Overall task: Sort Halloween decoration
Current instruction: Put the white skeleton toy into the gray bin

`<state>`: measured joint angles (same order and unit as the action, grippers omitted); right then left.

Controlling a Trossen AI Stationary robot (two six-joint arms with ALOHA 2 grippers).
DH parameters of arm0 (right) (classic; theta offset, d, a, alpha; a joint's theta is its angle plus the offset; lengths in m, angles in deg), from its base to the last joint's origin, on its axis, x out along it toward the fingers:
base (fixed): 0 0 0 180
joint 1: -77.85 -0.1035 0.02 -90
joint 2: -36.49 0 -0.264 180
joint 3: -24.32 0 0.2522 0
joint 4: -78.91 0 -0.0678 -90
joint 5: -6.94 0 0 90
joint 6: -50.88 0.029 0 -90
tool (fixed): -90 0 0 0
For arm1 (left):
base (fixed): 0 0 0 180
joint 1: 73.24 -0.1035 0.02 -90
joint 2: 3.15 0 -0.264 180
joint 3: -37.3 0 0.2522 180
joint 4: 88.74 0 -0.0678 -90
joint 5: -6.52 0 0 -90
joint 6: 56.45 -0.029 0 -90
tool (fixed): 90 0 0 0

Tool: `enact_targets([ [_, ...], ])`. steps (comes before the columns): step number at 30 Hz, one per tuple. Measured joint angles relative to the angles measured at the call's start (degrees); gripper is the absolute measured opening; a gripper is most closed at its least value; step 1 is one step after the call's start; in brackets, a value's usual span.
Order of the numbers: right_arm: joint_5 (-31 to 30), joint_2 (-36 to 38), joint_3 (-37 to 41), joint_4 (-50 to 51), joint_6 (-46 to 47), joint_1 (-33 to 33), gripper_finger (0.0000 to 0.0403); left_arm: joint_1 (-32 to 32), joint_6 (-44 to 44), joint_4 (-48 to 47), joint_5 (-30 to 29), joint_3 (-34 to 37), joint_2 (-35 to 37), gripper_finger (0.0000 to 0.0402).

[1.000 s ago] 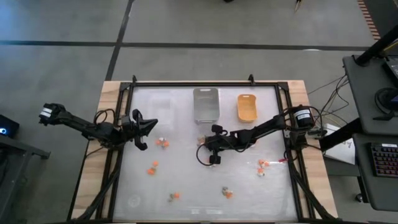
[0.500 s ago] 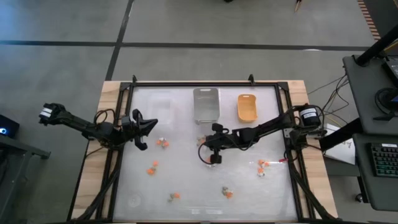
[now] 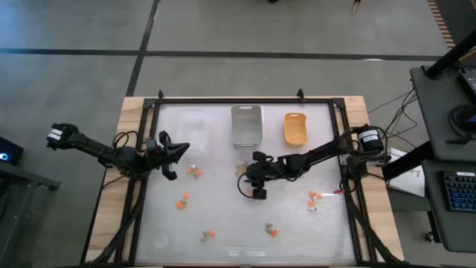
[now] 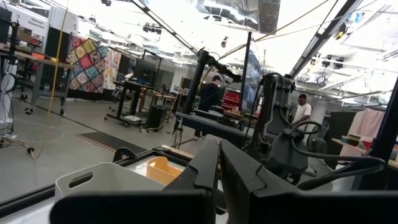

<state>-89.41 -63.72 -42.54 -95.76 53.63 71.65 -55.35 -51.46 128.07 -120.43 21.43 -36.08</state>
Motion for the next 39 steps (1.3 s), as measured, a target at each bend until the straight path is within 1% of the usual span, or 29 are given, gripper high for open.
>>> enact_targets([
  [5,-0.2,-0.2,0.0,0.0,-2.0,0.4,0.0188,0.0,0.0,0.0,0.0,0.0,-0.1,0.0],
  [9,0.0,-1.1,-0.1,-0.3,-4.5,0.3,0.0212,0.0,0.0,0.0,0.0,0.0,-0.1,0.0],
  [26,-0.3,-5.6,-0.1,-3.5,-4.6,0.7,0.0215,0.0,0.0,0.0,0.1,0.0,-0.1,0.0],
  [36,-0.2,-6.3,-0.1,-4.0,-4.2,0.9,0.0214,0.0,0.0,0.0,0.1,0.0,-0.2,0.0],
  [39,-0.1,-6.3,-0.1,-4.0,-4.2,0.9,0.0205,0.0,0.0,0.0,0.1,0.0,-0.2,0.0],
])
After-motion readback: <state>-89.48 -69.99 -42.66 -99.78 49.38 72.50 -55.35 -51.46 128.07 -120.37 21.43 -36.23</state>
